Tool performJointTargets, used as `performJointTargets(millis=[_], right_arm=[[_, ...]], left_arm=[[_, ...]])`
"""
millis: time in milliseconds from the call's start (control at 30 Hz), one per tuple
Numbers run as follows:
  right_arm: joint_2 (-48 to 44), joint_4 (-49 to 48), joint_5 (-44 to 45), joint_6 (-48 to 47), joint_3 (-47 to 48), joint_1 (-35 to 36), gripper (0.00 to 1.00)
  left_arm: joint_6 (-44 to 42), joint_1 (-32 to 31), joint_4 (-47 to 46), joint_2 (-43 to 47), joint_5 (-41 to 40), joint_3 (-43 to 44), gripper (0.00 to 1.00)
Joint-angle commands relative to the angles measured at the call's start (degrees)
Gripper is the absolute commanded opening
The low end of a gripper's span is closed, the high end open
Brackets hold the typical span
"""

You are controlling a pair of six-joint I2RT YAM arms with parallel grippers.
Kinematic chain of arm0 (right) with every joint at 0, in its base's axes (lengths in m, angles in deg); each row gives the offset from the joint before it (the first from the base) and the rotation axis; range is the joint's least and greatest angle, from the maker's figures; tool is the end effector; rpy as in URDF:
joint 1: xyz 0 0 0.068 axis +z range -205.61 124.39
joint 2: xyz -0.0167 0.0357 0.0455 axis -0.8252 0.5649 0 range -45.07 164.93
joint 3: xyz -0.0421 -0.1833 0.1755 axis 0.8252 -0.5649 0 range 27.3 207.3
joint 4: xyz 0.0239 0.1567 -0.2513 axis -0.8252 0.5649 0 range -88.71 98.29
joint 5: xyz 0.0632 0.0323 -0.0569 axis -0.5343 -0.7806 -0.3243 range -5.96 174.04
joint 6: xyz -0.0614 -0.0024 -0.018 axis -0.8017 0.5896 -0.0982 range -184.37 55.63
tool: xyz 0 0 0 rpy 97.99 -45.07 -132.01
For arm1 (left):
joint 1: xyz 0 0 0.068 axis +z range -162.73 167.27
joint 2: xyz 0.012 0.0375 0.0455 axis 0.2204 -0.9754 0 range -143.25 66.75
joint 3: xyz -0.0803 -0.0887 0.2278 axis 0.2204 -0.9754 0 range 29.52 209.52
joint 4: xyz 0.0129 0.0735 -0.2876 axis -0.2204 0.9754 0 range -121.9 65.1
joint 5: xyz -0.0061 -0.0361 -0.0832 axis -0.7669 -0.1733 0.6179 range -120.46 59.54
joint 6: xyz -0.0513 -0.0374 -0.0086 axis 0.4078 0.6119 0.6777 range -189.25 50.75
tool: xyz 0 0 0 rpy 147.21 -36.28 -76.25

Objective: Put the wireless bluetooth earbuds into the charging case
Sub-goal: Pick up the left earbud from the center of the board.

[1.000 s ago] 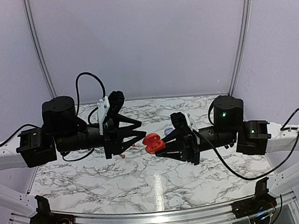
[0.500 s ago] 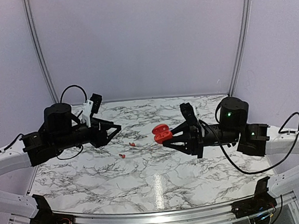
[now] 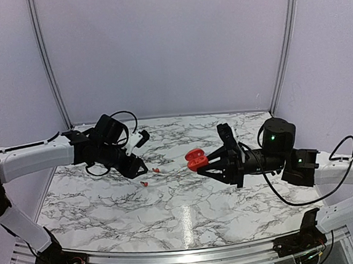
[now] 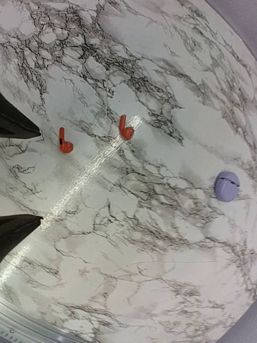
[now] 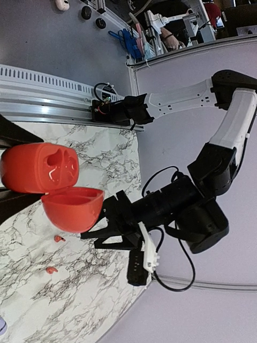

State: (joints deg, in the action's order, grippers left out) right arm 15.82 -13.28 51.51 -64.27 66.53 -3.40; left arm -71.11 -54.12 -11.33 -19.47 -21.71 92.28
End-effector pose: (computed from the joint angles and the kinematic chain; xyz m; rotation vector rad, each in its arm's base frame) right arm 0.1623 0.2529 0.2672 -1.1785 1.3794 1.1442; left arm 0.2767 -0.2538 0.2178 0.9514 2.1895 -0.5140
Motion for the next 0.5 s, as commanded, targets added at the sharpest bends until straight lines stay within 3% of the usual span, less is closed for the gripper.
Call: performJointTargets(millis=[0, 167, 467], right_arm=[[-1.59, -1.93, -1.07, 1.67, -0.43, -0.57, 0.00], [-2.41, -0.91, -0.73, 1.27, -0.52, -0.65, 0.00], [-2.17, -1.79, -1.30, 2.15, -0.81, -0.69, 0.00]], left_arm=[[-14.19, 0.08, 10.76, -5.71, 3.75, 5.46, 0.50], [-23.03, 0.08, 21.73, -15.79, 1.11, 14.74, 0.46], [-28.47, -0.01, 28.86, -25.55, -6.13, 23.00, 0.34]])
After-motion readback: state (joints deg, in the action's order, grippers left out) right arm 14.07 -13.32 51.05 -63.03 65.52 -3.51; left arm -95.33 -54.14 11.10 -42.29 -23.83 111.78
